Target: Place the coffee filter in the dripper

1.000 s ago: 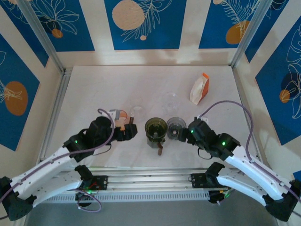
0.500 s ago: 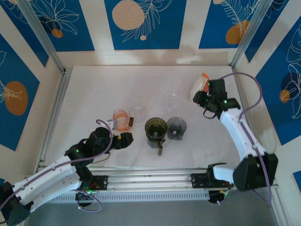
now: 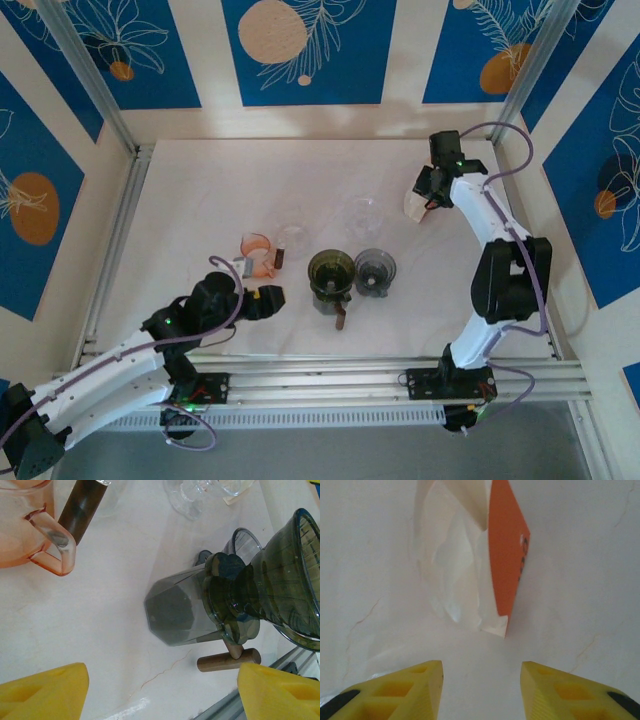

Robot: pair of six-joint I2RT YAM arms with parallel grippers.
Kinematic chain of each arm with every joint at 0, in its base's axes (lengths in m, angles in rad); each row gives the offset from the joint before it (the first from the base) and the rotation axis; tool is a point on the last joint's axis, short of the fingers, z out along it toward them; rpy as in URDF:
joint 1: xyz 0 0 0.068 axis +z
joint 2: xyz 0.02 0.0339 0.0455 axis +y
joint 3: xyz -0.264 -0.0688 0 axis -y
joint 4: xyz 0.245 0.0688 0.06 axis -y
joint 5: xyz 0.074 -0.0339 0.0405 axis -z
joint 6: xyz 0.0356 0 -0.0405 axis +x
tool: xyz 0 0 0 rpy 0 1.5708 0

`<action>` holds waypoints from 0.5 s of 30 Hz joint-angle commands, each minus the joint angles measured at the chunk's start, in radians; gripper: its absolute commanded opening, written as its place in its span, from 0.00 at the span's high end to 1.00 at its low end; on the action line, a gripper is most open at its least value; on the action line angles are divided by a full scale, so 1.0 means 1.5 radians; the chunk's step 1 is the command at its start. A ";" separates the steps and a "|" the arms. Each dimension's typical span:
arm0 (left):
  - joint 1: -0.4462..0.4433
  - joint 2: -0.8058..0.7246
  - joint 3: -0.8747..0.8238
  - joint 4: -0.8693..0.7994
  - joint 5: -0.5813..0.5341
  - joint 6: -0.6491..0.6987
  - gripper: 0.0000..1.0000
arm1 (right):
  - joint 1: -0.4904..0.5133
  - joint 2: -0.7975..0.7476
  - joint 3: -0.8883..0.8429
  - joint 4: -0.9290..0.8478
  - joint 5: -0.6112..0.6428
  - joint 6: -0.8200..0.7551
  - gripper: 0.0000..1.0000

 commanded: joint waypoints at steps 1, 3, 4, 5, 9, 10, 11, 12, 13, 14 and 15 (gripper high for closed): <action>0.005 0.000 -0.005 0.014 0.017 0.012 0.22 | -0.013 0.034 0.053 -0.028 0.045 -0.012 0.54; 0.005 0.002 -0.003 0.012 0.016 0.013 0.22 | -0.017 0.056 0.073 -0.026 0.047 -0.019 0.54; 0.004 0.001 -0.002 0.012 0.016 0.013 0.22 | -0.020 0.068 0.081 -0.026 0.047 -0.023 0.54; 0.005 0.000 -0.002 0.010 0.016 0.014 0.22 | -0.023 0.082 0.095 -0.030 0.046 -0.026 0.54; 0.005 0.000 0.003 0.003 0.013 0.016 0.22 | -0.032 0.129 0.140 -0.048 0.050 -0.034 0.55; 0.005 0.001 0.004 -0.001 0.011 0.016 0.22 | -0.033 0.136 0.145 -0.044 0.047 -0.039 0.55; 0.005 0.001 0.005 -0.003 0.009 0.017 0.22 | -0.034 0.142 0.149 -0.039 0.044 -0.045 0.55; 0.005 0.001 0.006 -0.004 0.008 0.017 0.22 | -0.036 0.148 0.152 -0.034 0.043 -0.050 0.55; 0.005 0.002 0.006 -0.004 0.008 0.017 0.22 | -0.037 0.151 0.156 -0.029 0.041 -0.055 0.55; 0.005 0.003 0.007 -0.004 0.007 0.016 0.22 | -0.039 0.155 0.158 -0.026 0.038 -0.059 0.57; 0.005 0.005 0.007 -0.003 0.006 0.015 0.22 | -0.039 0.158 0.159 -0.023 0.034 -0.062 0.58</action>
